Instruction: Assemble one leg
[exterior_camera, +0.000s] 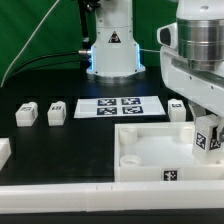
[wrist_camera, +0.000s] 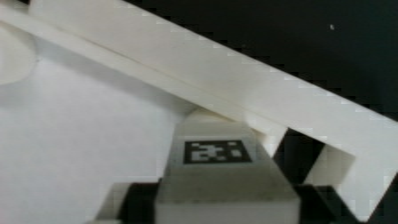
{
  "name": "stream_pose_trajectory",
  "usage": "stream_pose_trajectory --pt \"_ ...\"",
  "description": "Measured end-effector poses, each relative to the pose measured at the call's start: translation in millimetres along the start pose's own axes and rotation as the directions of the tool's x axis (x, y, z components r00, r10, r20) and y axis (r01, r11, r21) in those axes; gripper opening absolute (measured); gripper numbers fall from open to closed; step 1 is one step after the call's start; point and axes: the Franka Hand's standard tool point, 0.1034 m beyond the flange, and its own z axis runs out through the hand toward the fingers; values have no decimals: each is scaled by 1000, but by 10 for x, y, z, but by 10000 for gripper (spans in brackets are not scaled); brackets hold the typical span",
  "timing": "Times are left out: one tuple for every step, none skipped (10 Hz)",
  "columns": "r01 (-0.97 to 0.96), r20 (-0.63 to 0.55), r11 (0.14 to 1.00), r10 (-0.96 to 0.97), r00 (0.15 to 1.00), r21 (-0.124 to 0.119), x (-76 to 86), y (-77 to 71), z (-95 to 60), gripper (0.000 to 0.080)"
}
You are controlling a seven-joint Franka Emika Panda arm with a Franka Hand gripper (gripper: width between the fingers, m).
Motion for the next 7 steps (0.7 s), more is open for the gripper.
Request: stream_pose_trajectory --pt "13 0 1000 -13 1000 0 -2 0 0 482" --pt "44 0 999 -44 999 0 -3 -1 0 613" --pt "44 0 999 -44 999 0 -7 -2 1 613" --pt "85 -1 996 -85 996 -1 -3 -1 1 639" --pt "240 -1 971 -240 971 -1 2 1 0 646" --pt "369 8 930 -368 930 -10 -1 16 -1 646" --pt "484 15 875 -484 875 -16 -2 22 -3 646"
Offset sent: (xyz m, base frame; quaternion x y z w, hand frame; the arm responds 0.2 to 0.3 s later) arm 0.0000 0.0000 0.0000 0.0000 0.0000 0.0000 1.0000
